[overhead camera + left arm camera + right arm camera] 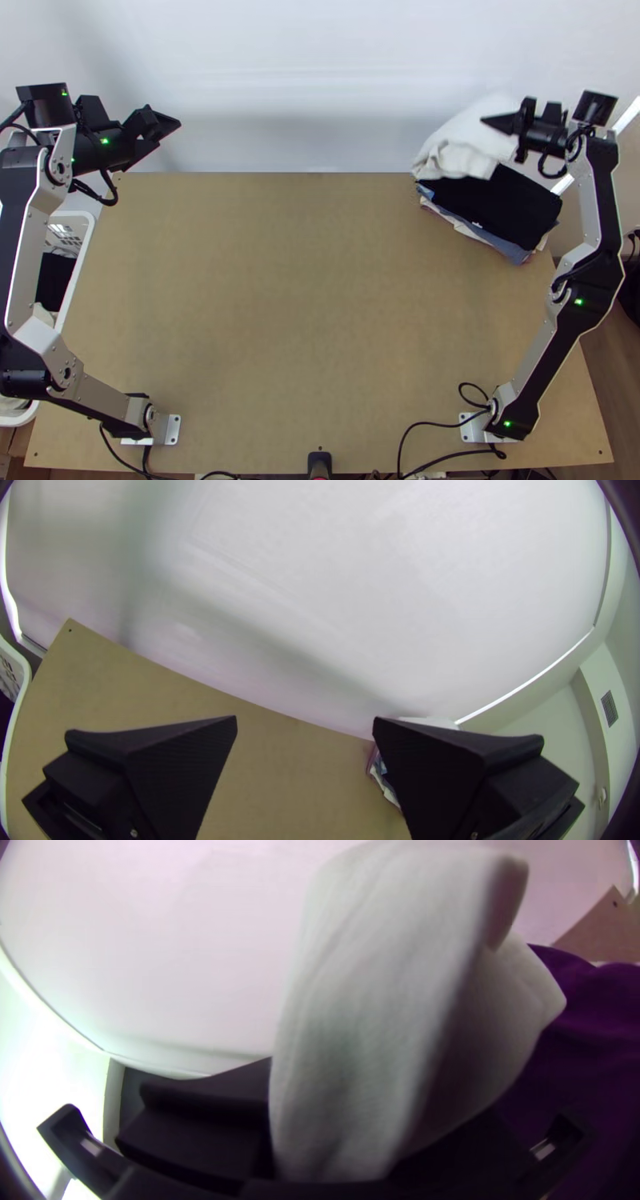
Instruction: Fold the t-shirt
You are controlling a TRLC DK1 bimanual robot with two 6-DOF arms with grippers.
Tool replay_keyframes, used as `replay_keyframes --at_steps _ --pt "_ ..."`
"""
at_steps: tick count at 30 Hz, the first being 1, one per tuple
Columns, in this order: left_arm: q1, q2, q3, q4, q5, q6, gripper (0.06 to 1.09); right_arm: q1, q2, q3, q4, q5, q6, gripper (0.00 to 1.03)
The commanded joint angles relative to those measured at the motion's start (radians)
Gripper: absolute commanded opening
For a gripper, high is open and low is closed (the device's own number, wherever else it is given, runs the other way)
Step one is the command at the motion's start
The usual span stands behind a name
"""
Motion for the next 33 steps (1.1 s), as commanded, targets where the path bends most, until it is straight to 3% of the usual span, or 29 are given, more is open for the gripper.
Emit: replay_keyframes --at_steps 1,4,8,15,16,17,18,19,23,29,33 --pt "0.012 -0.041 -0.009 -0.006 0.001 0.008 1.05 -0.041 0.003 -0.008 -0.117 0.044 -0.188 0.03" --pt "0.012 -0.04 -0.004 0.0 0.005 0.01 1.05 -0.063 -0.019 -0.009 -0.284 0.094 -0.359 0.03" --pt "0.007 -0.032 -0.001 0.002 0.01 0.005 1.05 -0.101 -0.07 -0.06 -0.396 0.179 -0.51 0.03" --pt "0.0 -0.032 -0.012 0.003 0.016 0.005 1.05 -0.17 -0.174 -0.19 -0.4 0.272 -0.607 0.04" --pt "0.0 -0.035 -0.015 0.003 0.018 0.005 1.05 -0.178 -0.188 -0.206 -0.4 0.28 -0.613 0.14" --pt "0.0 -0.037 -0.015 0.003 0.019 0.005 1.05 -0.185 -0.205 -0.223 -0.4 0.292 -0.618 0.4" --pt "0.0 -0.038 -0.016 0.003 0.019 0.005 1.05 -0.195 -0.226 -0.243 -0.4 0.314 -0.632 0.71" --pt "-0.002 -0.04 -0.016 0.003 0.019 0.005 1.05 -0.204 -0.252 -0.267 -0.4 0.333 -0.648 0.91" --pt "-0.002 -0.049 -0.018 0.002 0.025 0.005 1.05 -0.265 -0.317 -0.318 -0.4 0.367 -0.681 0.99" --pt "0.0 -0.061 -0.021 0.002 0.042 0.005 1.05 -0.368 -0.366 -0.333 -0.394 0.383 -0.694 0.99" --pt "-0.002 -0.071 -0.021 0.002 0.044 0.005 1.05 -0.359 -0.473 -0.379 -0.397 0.379 -0.693 0.99"
